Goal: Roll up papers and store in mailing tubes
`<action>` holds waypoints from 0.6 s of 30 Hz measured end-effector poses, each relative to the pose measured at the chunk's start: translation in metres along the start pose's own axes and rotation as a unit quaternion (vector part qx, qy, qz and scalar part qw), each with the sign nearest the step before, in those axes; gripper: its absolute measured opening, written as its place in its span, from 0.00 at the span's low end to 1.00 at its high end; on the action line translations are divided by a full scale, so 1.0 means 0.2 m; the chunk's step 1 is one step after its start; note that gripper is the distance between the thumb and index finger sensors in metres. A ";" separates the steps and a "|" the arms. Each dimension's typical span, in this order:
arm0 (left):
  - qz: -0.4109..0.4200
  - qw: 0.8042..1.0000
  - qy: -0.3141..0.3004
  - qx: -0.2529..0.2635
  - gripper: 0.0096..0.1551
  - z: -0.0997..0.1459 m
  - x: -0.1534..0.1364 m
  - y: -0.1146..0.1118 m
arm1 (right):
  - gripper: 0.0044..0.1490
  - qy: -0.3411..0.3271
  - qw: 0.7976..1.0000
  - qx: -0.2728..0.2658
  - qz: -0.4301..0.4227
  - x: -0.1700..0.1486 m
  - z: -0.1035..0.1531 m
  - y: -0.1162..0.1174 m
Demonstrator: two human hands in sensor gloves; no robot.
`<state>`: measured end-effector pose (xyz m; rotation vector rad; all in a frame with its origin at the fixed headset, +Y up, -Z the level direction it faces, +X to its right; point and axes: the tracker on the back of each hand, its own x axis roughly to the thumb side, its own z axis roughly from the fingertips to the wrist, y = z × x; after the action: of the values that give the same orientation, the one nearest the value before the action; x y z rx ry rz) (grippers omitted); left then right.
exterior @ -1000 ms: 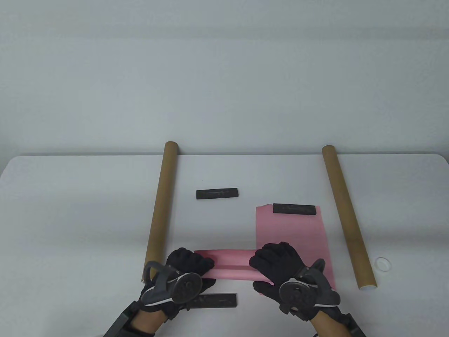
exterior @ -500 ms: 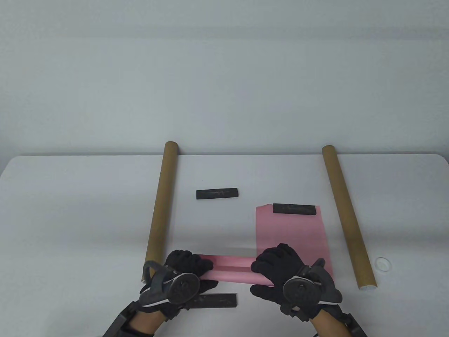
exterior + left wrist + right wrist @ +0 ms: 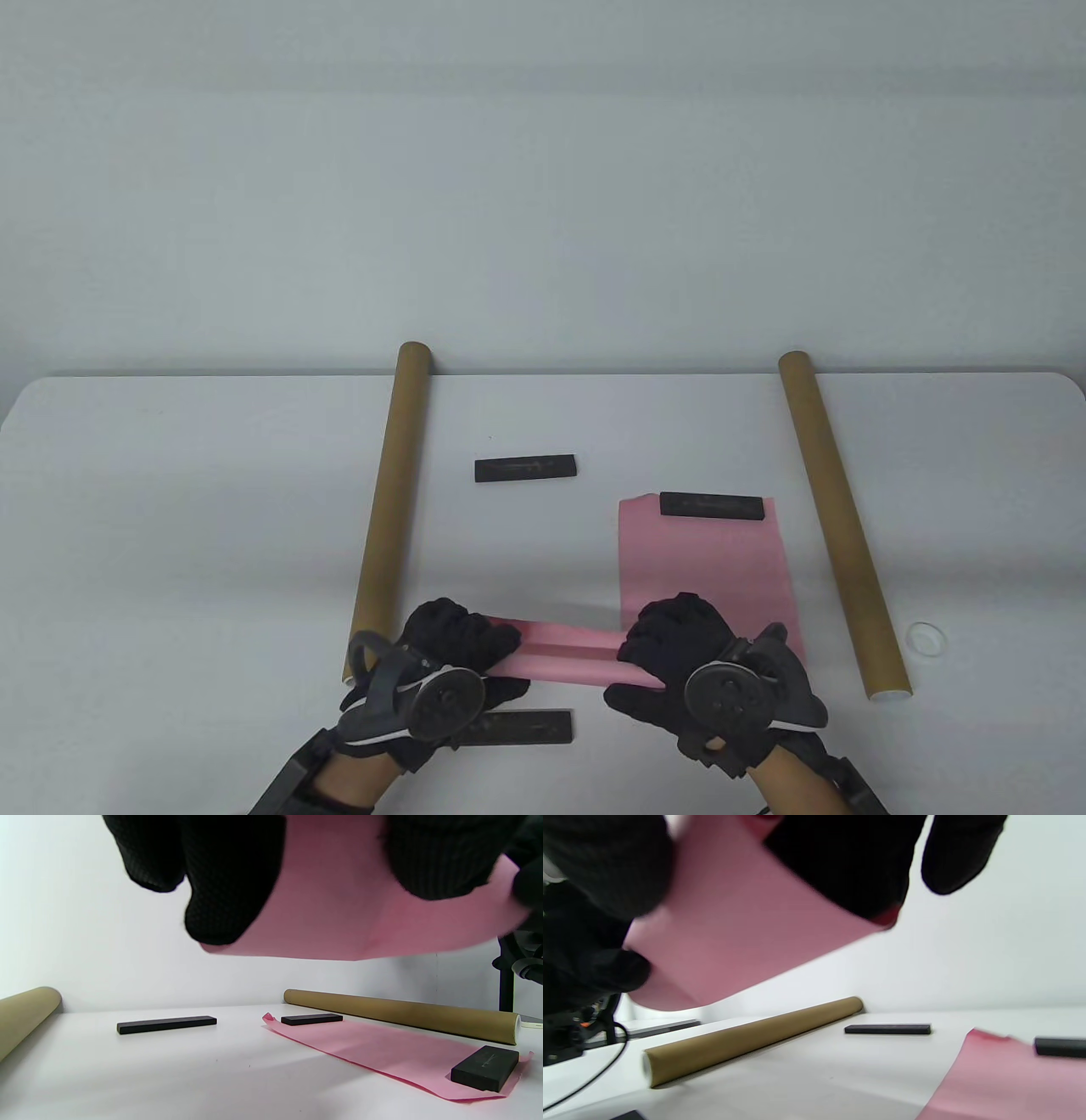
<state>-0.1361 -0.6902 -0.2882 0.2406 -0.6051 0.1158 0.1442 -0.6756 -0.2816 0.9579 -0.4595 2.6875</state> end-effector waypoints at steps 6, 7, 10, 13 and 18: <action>-0.001 1.000 0.009 -0.021 0.39 0.00 -0.01 -0.02 | 0.32 -0.010 1.000 -0.006 0.020 0.02 0.00 0.00; -0.002 1.000 0.008 -0.021 0.40 0.00 -0.01 -0.02 | 0.32 -0.009 1.000 -0.003 0.018 0.02 0.00 0.00; -0.014 1.000 -0.004 -0.005 0.37 0.00 0.01 -0.01 | 0.36 -0.007 1.000 0.018 -0.001 0.00 -0.01 0.01; -0.007 1.000 -0.008 -0.012 0.34 0.00 0.01 -0.01 | 0.39 0.000 1.000 0.013 -0.017 -0.01 0.00 0.01; 0.012 1.000 0.002 -0.023 0.36 -0.01 0.00 -0.02 | 0.34 -0.013 0.999 -0.011 0.051 0.03 0.00 0.00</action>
<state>-0.1354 -0.6936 -0.2904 0.1884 -0.6060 0.1262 0.1410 -0.6751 -0.2776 0.9902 -0.5580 2.7568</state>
